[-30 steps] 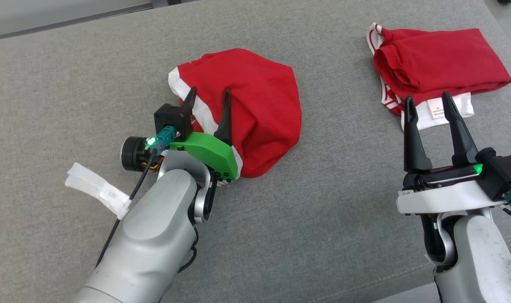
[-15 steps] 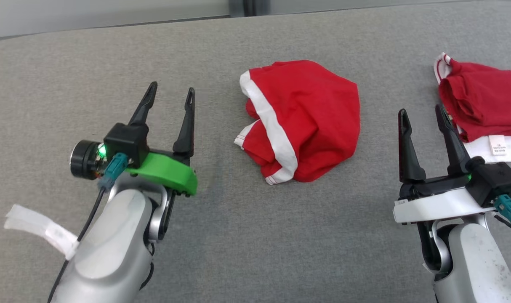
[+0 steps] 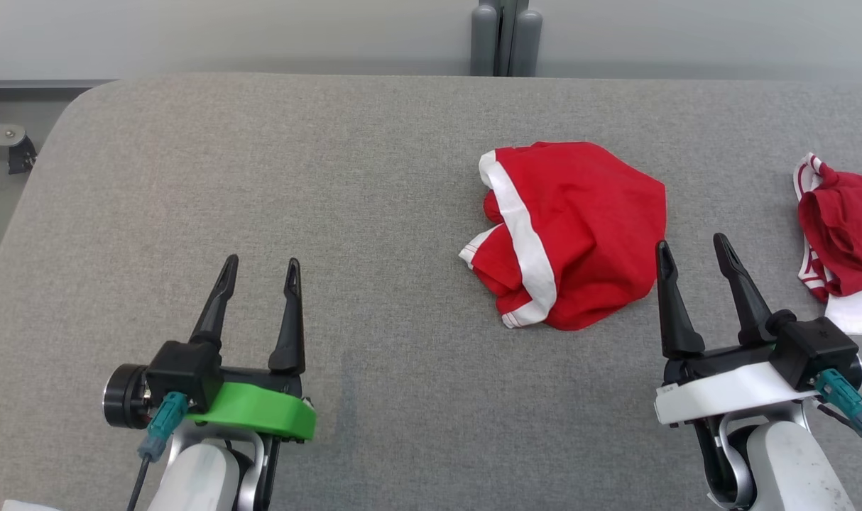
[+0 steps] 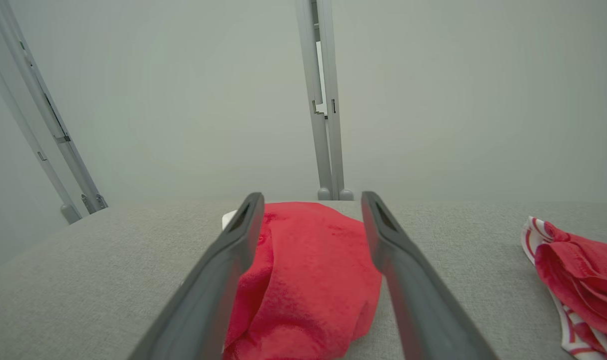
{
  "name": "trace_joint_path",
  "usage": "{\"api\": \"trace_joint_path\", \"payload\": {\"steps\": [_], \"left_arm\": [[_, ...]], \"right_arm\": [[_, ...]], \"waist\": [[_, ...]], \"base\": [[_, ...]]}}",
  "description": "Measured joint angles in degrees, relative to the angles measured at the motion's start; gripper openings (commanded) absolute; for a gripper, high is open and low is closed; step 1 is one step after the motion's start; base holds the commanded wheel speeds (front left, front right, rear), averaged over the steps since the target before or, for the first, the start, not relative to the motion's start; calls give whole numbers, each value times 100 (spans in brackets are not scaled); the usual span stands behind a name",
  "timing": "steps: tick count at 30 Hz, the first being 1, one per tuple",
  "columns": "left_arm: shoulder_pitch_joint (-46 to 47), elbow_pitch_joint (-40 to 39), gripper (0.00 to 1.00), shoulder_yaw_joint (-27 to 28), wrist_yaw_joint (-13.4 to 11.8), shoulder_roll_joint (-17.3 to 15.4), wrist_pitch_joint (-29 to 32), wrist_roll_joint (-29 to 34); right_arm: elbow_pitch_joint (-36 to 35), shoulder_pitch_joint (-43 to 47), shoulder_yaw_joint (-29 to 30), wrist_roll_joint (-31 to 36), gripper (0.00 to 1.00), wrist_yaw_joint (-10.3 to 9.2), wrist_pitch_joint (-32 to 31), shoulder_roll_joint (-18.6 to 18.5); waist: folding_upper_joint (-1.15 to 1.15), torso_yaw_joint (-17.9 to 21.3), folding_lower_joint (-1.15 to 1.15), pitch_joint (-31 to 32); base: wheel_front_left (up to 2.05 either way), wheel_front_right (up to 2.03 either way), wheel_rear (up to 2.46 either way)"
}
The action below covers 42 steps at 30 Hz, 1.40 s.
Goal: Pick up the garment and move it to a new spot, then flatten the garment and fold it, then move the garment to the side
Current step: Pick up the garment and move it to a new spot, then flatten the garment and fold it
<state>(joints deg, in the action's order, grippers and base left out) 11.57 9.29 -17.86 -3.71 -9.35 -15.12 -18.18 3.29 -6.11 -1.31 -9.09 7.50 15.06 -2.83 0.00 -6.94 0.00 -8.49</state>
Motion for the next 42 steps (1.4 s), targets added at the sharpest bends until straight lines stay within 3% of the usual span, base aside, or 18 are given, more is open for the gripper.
{"api": "trace_joint_path", "payload": {"steps": [6,13,18,19,24,25,26,27,32,37,40,42], "left_arm": [[-155,-34,100,369,293,259,0,256],[-141,47,100,602,570,493,0,485],[-136,146,100,616,683,581,0,566],[-135,193,100,597,722,613,0,581],[-131,271,100,665,733,637,0,604],[-131,276,100,676,733,637,0,605],[-131,279,100,682,733,637,0,605],[-132,279,100,681,732,637,0,603],[-154,300,100,683,722,641,0,569],[-160,319,100,664,719,644,0,570],[-169,327,100,648,698,647,0,570],[-191,342,100,639,688,647,0,563]], "right_arm": [[33,71,-109,-30,100,0,0,-2],[760,140,-858,-345,100,0,-40,7],[1525,-65,-1138,-992,100,-1,-234,4],[1834,-241,-1141,-1404,100,-1,-236,7],[2827,-798,-1327,-2141,100,-1,-156,4],[2949,-857,-1362,-2156,45,-1,-137,4],[3028,-897,-1373,-2153,4,-1,-122,4],[3120,-957,-1378,-2135,0,-1,-99,5],[3357,-1107,-1268,-1714,0,-1,-34,11],[3274,-1062,-891,-761,0,-1,-15,-11],[3010,-949,-791,-223,0,-1,-7,-225],[2775,-894,-828,468,0,1,-49,-611]], "waist": [[0,-78,0,55],[0,-217,0,36],[0,-391,0,-9],[0,-493,0,-32],[0,-900,0,-113],[0,-940,0,-124],[0,-966,0,-131],[0,-989,0,-139],[0,-913,0,-138],[0,-676,0,-64],[0,-499,0,-5],[0,-363,0,35]], "base": [[0,0,0],[0,0,0],[0,0,0],[0,0,0],[0,0,0],[0,0,0],[0,0,0],[0,0,0],[0,0,0],[0,0,0],[0,0,0],[0,0,0]]}}
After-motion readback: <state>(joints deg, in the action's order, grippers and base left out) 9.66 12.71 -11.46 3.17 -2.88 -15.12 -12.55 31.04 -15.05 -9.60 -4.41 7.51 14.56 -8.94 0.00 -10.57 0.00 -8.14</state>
